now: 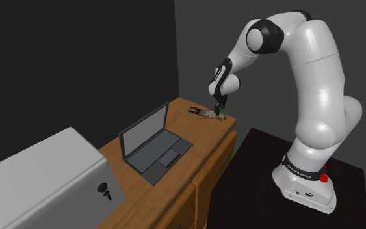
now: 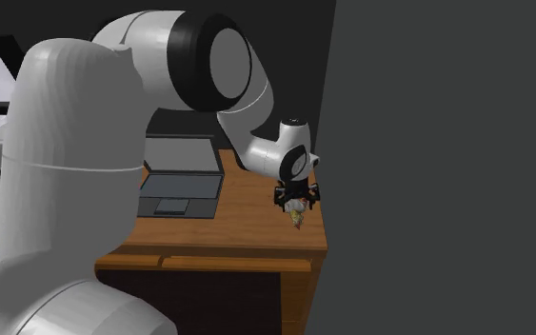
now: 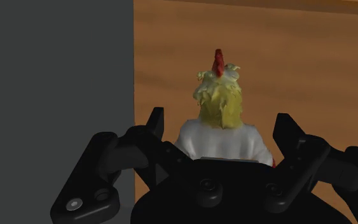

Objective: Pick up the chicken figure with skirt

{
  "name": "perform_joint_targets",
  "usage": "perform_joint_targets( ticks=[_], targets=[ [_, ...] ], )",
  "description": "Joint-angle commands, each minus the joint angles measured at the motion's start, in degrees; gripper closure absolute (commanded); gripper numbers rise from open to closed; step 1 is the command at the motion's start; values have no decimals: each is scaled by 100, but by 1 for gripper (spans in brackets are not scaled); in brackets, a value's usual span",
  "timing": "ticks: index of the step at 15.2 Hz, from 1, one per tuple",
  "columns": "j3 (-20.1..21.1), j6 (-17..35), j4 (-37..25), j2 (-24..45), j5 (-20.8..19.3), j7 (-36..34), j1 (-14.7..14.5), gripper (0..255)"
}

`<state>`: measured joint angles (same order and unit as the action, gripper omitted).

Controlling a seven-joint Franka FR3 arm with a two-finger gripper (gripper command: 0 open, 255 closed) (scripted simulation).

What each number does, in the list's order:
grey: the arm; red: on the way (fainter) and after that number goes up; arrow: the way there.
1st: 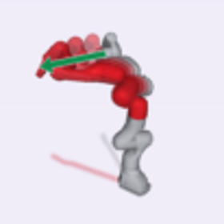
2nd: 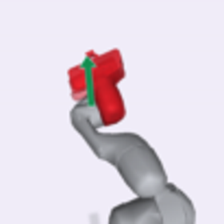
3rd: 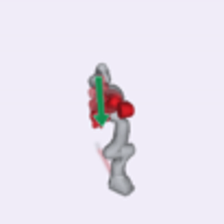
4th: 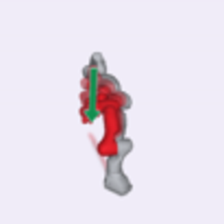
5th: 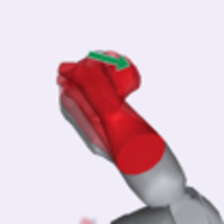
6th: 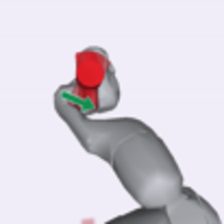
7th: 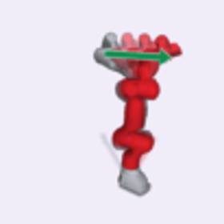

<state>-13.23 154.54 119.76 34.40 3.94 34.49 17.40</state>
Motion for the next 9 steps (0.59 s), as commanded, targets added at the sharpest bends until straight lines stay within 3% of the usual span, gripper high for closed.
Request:
perform_joint_targets(
  ticks=[1,7,8,9],
  targets=[
    [40,101,-67,162,32,22,40,0],
    [122,318,-188,499,92,41,108,0],
    [122,309,-196,499,91,43,110,255],
    [122,312,-193,498,92,44,111,255]
  ],
)
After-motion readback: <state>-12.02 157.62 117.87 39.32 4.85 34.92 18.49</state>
